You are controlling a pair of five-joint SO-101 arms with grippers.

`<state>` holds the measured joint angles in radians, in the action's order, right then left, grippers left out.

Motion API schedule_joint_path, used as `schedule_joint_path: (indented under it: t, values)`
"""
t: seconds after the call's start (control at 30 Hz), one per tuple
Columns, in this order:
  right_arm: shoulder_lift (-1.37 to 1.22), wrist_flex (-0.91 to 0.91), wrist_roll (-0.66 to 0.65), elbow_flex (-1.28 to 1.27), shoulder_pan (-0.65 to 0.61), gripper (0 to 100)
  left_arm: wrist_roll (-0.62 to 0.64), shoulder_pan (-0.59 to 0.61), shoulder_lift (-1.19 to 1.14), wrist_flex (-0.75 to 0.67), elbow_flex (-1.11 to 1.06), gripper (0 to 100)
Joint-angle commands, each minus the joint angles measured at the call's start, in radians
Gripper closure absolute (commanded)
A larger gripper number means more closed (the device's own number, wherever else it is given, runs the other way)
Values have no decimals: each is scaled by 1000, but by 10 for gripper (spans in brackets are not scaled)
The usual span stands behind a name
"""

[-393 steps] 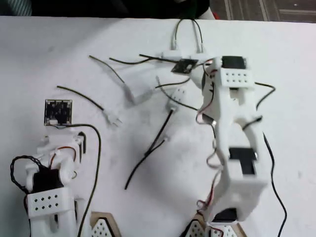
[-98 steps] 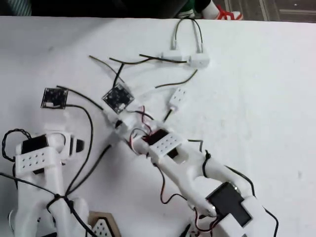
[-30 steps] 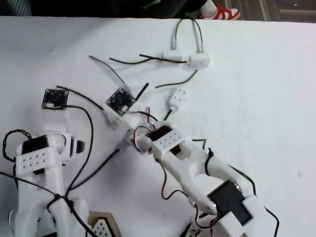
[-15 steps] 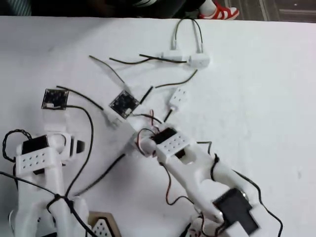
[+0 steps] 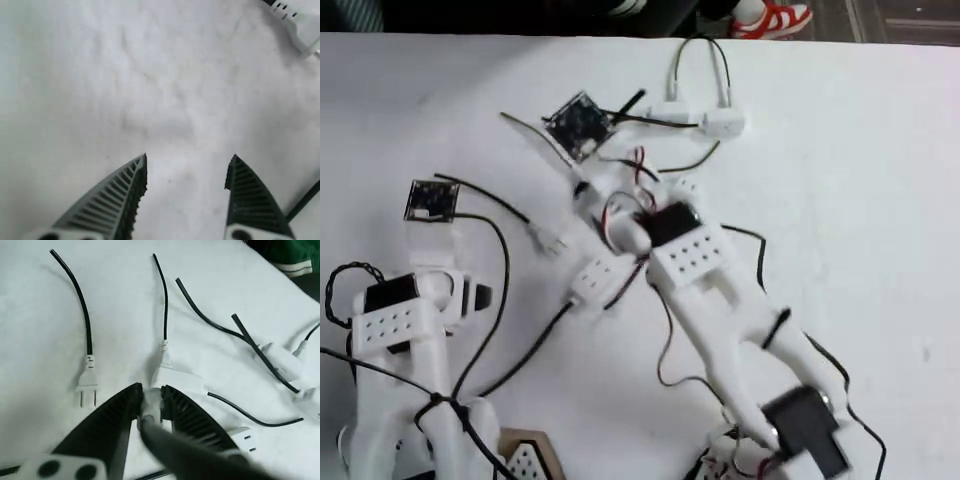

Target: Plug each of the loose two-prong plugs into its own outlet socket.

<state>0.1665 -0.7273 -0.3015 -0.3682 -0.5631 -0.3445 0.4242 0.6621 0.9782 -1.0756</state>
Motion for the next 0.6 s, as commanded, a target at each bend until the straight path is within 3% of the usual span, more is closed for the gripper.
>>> schedule_joint_path:
  t: [0.0,0.3,0.57]
  values:
    - [-24,-39,0,75,5,981,3,7,27,-15,-2,737]
    - [-24,-248,2,35,-15,981,3,7,27,-15,-2,737]
    - [-24,-44,2,-216,-73,981,3,7,27,-15,-2,737]
